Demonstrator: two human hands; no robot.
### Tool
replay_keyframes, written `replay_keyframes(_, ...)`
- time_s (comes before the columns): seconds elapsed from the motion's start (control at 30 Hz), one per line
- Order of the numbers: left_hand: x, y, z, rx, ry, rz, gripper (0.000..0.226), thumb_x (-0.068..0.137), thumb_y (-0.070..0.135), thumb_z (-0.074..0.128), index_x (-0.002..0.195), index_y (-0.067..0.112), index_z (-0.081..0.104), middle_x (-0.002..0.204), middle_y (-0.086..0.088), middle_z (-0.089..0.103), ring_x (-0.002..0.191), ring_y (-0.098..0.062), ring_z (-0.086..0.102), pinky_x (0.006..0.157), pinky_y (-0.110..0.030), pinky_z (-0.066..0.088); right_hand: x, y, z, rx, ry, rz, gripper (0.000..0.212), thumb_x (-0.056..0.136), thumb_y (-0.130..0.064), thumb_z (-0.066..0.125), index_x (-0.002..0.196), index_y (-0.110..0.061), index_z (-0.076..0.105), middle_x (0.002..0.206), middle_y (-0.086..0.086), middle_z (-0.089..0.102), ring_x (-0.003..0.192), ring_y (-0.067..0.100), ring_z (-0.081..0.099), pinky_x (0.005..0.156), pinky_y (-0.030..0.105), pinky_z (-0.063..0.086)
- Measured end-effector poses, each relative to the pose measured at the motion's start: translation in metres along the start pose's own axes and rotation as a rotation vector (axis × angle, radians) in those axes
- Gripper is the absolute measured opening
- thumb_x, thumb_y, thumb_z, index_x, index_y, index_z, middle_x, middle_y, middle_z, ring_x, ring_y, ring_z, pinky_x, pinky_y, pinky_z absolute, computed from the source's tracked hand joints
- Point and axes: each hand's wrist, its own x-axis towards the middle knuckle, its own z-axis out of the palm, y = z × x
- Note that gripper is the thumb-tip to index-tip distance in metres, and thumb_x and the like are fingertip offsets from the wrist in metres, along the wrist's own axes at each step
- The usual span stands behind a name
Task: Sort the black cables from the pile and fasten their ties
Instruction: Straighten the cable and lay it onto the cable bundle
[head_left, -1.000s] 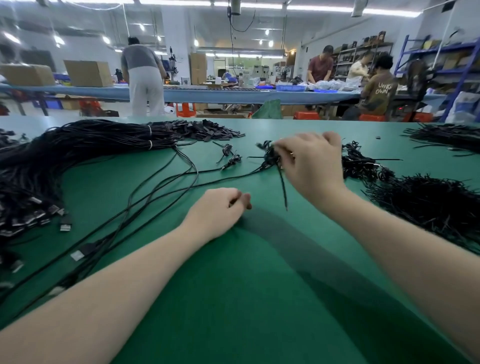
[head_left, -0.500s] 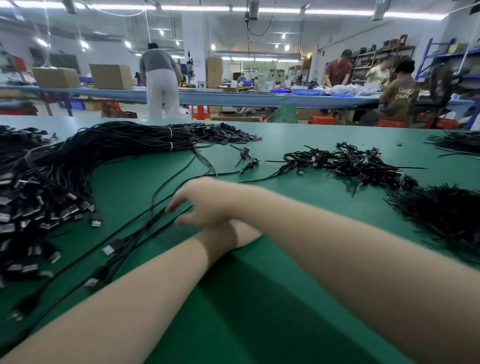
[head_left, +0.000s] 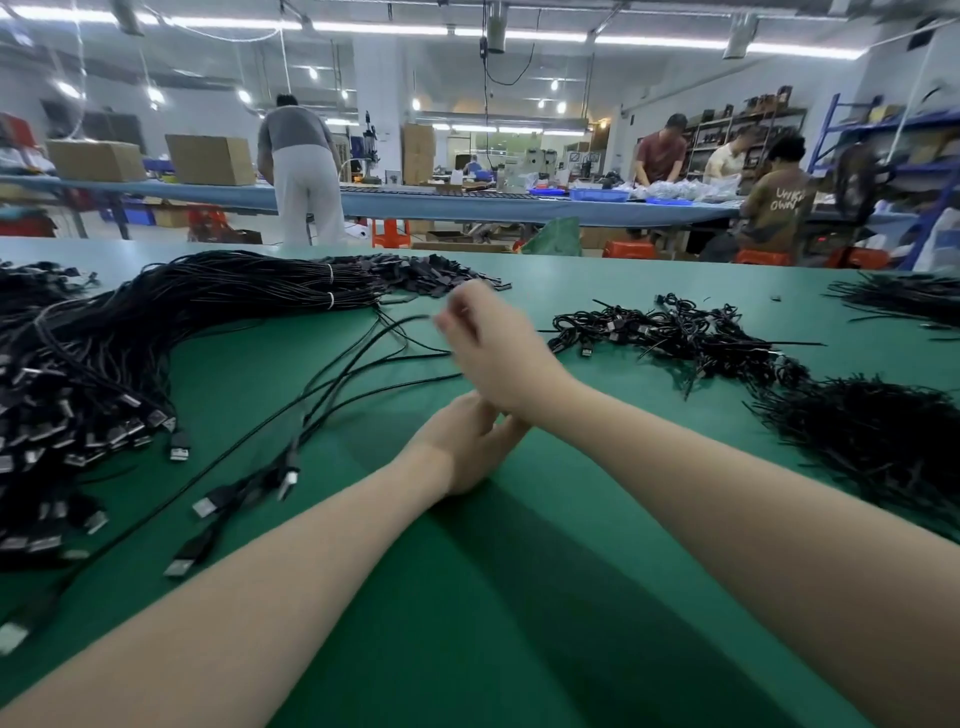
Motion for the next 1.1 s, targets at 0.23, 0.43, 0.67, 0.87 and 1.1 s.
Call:
replay_keyframes(0.23,0.002,0.015,-0.015,-0.373,0.216,-0.094,0.053,0.093,0.066,0.023,0.114,0.037,0.061,0.097,0.009,0.069,0.072,-0.006,0.064,0.067,-0.026,0.042,-0.050,0.040,-0.037,-0.108,0.384,0.152,0.015,0.099,-0.036,0.045,0.092,-0.023,0.049,0.059,-0.010,0.048,0.052,0.004,0.046,0.049,0.028,0.034)
replay_keyframes(0.43,0.014,0.017,-0.023,-0.779,0.410,-0.361,0.043,0.102,0.047,0.029,0.099,0.023,0.065,0.084,0.003,0.073,0.061,-0.009,0.067,0.048,-0.019,0.045,-0.094,0.065,-0.023,-0.204,0.181,0.133,0.020,0.098,-0.033,0.049,0.095,-0.023,0.065,0.051,-0.014,0.043,0.049,0.008,0.040,0.052,0.029,0.033)
replay_keyframes(0.67,0.027,0.044,-0.062,-0.915,0.482,-0.293,0.042,0.104,0.041,0.029,0.089,0.017,0.059,0.063,0.004,0.063,0.053,-0.010,0.063,0.050,-0.020,0.049,-0.098,0.061,-0.022,-0.165,-0.137,-0.047,0.021,0.097,-0.031,0.051,0.102,-0.022,0.070,0.071,-0.018,0.063,0.058,-0.001,0.048,0.059,0.025,0.041)
replay_keyframes(0.87,0.019,0.093,-0.091,-1.055,-0.080,-0.107,0.050,0.099,0.051,0.036,0.067,0.023,0.062,0.053,0.009,0.052,0.045,-0.008,0.050,0.046,-0.019,0.045,-0.094,0.072,-0.022,-0.067,-0.081,0.102,0.022,0.096,-0.035,0.052,0.091,-0.024,0.071,0.047,-0.017,0.049,0.044,0.006,0.042,0.048,0.021,0.029)
replay_keyframes(1.1,0.021,0.059,-0.059,0.113,-0.516,-0.488,0.065,0.099,0.057,0.019,0.108,0.017,0.070,0.091,0.004,0.075,0.071,-0.009,0.068,0.056,-0.019,0.045,-0.089,0.063,-0.028,0.031,0.266,0.113,0.027,0.091,-0.037,0.061,0.068,-0.023,0.062,0.046,-0.012,0.046,0.046,0.005,0.039,0.049,0.022,0.029)
